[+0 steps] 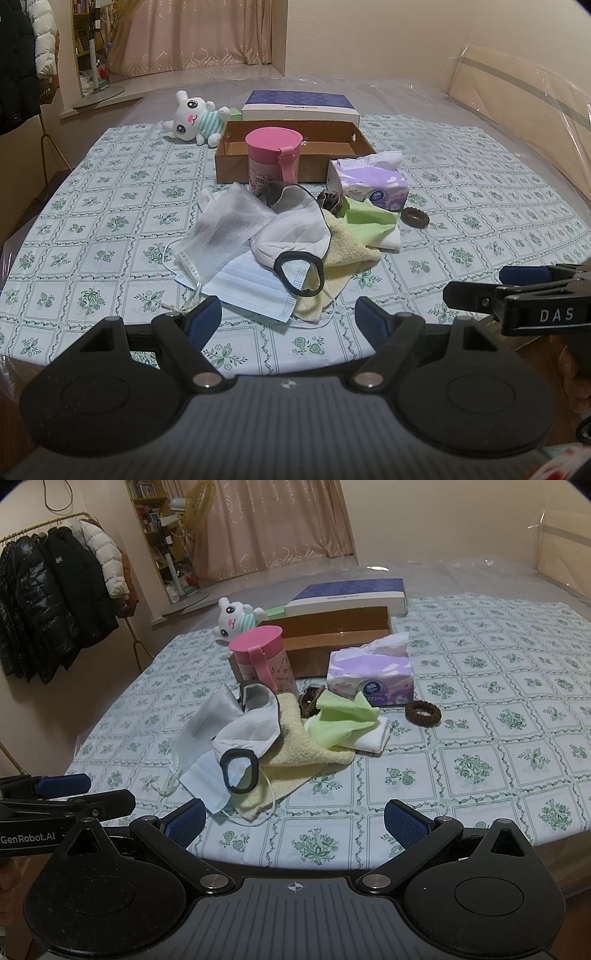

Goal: Organize soft objects

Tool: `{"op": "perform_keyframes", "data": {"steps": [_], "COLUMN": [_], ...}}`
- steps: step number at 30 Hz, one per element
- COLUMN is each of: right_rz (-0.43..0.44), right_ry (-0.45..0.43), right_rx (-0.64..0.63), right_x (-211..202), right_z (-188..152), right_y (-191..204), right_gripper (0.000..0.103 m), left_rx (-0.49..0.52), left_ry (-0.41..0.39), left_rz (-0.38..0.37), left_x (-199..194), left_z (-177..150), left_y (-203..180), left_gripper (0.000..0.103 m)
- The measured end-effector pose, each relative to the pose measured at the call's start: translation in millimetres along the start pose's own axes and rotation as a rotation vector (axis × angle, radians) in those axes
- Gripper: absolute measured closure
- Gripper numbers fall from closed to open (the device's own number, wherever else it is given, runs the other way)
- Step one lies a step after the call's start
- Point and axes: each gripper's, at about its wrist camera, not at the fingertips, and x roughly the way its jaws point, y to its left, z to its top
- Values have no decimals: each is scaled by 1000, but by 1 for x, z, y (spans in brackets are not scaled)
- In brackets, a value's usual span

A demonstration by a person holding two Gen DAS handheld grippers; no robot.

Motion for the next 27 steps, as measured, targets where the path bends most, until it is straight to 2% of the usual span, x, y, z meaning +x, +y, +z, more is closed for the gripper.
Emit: {"op": "perform_keyframes", "data": {"steps": [27], "right_rz": [-7], "right_ry": [-3], "right_rx": [17], "right_x": [5], "right_z": [0], "right_y": [-5], "right_gripper": [1], "left_rx": [-3], "left_ry": [3], "left_rz": [4], "left_x": [-3], "left_z": [3], "left_y": [6], "left_gripper": [25]}}
